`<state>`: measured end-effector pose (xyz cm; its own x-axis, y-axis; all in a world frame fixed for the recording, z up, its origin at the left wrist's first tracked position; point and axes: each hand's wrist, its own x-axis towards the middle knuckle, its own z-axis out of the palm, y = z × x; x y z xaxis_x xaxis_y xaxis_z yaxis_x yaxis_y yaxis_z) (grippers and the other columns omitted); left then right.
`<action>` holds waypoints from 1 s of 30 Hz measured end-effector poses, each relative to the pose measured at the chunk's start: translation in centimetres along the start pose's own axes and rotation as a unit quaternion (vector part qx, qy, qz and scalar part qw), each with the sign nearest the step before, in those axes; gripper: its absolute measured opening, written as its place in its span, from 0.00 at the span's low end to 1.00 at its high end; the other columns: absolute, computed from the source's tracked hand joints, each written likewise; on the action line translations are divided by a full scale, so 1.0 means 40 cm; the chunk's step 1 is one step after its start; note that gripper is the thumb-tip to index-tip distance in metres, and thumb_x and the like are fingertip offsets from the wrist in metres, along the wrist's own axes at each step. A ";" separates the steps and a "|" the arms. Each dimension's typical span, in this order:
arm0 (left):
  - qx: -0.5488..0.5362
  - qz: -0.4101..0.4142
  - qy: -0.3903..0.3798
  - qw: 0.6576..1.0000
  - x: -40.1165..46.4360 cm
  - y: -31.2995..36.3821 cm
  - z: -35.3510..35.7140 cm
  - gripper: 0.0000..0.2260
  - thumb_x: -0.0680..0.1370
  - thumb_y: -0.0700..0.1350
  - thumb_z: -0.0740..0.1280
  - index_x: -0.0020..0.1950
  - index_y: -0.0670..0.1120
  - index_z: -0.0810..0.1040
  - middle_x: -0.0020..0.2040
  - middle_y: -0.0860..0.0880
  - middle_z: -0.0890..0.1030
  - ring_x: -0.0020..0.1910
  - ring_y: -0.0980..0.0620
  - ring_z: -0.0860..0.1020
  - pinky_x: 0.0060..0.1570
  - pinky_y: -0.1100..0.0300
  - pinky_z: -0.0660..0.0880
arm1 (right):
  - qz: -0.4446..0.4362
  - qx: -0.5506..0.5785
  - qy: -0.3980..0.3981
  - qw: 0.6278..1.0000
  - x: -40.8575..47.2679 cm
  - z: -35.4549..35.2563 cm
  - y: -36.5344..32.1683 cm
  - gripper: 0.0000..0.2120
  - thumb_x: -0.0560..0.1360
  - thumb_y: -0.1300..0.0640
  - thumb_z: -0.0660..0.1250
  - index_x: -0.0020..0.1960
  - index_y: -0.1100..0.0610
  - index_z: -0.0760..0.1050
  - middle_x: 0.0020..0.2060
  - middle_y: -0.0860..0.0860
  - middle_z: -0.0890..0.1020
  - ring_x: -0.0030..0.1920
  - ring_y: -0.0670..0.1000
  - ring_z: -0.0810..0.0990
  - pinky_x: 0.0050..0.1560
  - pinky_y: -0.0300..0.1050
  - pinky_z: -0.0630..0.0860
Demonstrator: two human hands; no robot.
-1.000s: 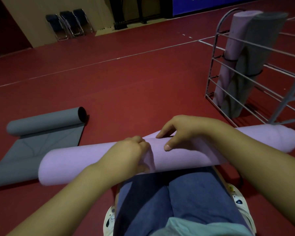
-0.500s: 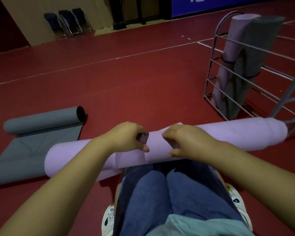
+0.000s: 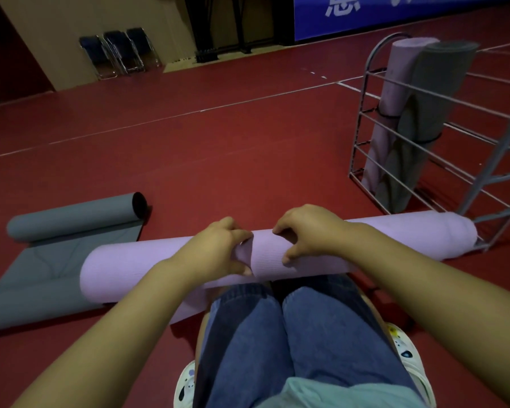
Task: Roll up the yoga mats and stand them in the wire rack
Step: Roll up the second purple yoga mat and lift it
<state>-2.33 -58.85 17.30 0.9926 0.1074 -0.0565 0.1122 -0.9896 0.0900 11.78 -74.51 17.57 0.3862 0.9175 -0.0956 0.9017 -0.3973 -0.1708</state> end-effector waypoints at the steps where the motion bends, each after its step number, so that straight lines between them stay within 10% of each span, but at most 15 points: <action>1: 0.010 -0.001 0.001 1.000 0.000 0.000 0.001 0.35 0.67 0.56 0.75 0.71 0.49 0.69 0.55 0.47 0.71 0.55 0.46 0.72 0.55 0.57 0.68 | -0.001 0.009 -0.003 1.000 0.003 -0.002 0.005 0.28 0.64 0.43 0.75 0.62 0.50 0.77 0.56 0.47 0.80 0.56 0.51 0.77 0.55 0.50 0.75; 12: 0.106 -0.034 0.024 0.994 0.039 0.004 0.051 0.39 0.63 0.65 0.73 0.67 0.46 0.66 0.57 0.46 0.69 0.54 0.43 0.70 0.51 0.50 0.71 | -0.016 0.024 -0.056 0.998 0.046 -0.025 0.027 0.24 0.67 0.46 0.72 0.60 0.52 0.76 0.53 0.49 0.80 0.53 0.53 0.78 0.53 0.51 0.76; 18: 0.065 -0.023 0.016 0.998 0.056 -0.030 0.037 0.41 0.61 0.62 0.75 0.69 0.47 0.67 0.57 0.47 0.71 0.54 0.44 0.72 0.53 0.48 0.72 | 0.010 -0.118 0.009 0.993 0.021 0.074 -0.029 0.45 0.59 0.42 0.78 0.68 0.57 0.62 0.62 0.52 0.70 0.61 0.55 0.71 0.60 0.50 0.69; 30: 0.129 -0.014 0.003 0.992 0.074 -0.014 -0.107 0.41 0.60 0.65 0.74 0.68 0.49 0.68 0.57 0.49 0.73 0.53 0.45 0.74 0.52 0.52 0.72 | -0.006 -0.115 0.093 0.989 0.001 -0.047 0.010 0.36 0.61 0.42 0.74 0.64 0.53 0.66 0.58 0.51 0.73 0.57 0.55 0.72 0.54 0.50 0.68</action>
<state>0.74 -57.58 21.33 0.9898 0.1340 -0.0488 0.1241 -0.9778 -0.1687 12.52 -74.58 19.37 0.3856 0.9181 0.0916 0.9183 -0.3916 0.0590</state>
